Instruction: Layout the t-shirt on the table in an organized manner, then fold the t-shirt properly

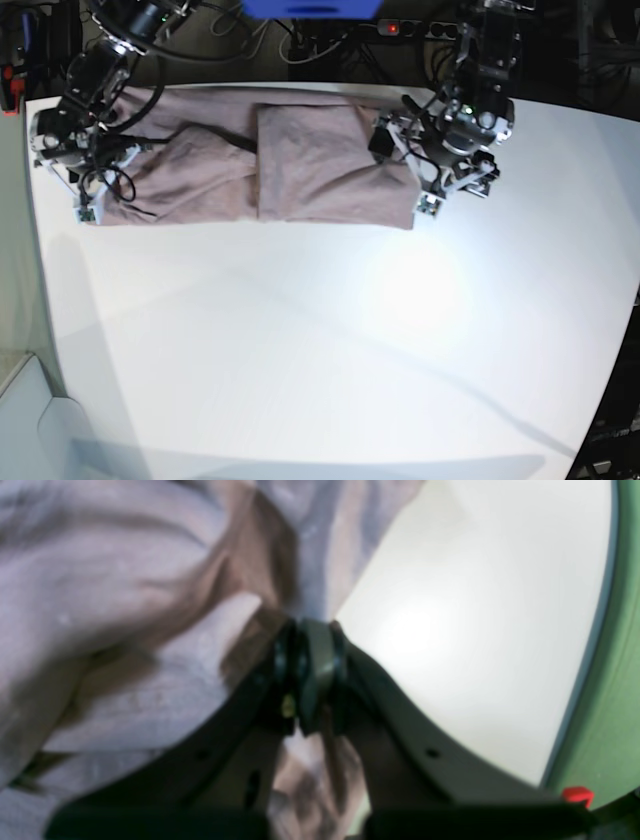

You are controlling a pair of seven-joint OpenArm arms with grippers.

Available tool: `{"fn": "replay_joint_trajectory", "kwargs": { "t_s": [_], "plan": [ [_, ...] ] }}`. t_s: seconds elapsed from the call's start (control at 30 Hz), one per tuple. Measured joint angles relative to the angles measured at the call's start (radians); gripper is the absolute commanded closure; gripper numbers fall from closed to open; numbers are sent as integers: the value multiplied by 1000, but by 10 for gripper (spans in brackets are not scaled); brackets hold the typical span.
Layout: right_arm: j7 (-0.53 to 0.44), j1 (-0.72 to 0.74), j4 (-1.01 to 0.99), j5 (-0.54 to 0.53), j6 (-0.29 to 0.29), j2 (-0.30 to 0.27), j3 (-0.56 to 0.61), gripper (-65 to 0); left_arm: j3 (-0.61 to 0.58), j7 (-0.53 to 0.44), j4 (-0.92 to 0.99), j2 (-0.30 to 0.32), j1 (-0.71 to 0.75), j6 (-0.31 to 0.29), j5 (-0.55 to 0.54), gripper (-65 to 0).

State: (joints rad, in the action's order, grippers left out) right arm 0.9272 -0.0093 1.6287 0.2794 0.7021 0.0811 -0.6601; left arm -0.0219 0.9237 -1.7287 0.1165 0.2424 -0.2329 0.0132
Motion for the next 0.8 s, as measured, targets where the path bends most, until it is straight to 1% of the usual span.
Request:
{"fn": "replay_joint_trajectory", "kwargs": {
  "t_s": [0.1,0.17,0.27,0.47,0.57,0.63,0.67,0.8],
  "plan": [
    [3,1,15,-3,0,0,0,0,0,33,-30,0,0,-2,17,-632],
    [34,-3,44,3,1,9,0,0,0,62,-68,0,5,-3,38,-632],
    [53,-11,130,16,0,19,0,0,1,63,-138,0,6,-1,44,-632],
    [56,-15,264,16,0,39,86,0,1,60,-188,0,10,1,45,-632],
    [54,-49,325,14,0,51,128,0,1,63,-182,6,12,1,50,-632],
    [58,-75,343,23,1,67,159,0,21,59,-176,3,19,0,49,-632],
    [57,-87,347,23,1,70,177,0,45,58,-175,0,27,0,35,-632],
    [53,-125,359,19,1,77,243,0,155,69,-164,0,45,1,49,-632]
  ]
}}
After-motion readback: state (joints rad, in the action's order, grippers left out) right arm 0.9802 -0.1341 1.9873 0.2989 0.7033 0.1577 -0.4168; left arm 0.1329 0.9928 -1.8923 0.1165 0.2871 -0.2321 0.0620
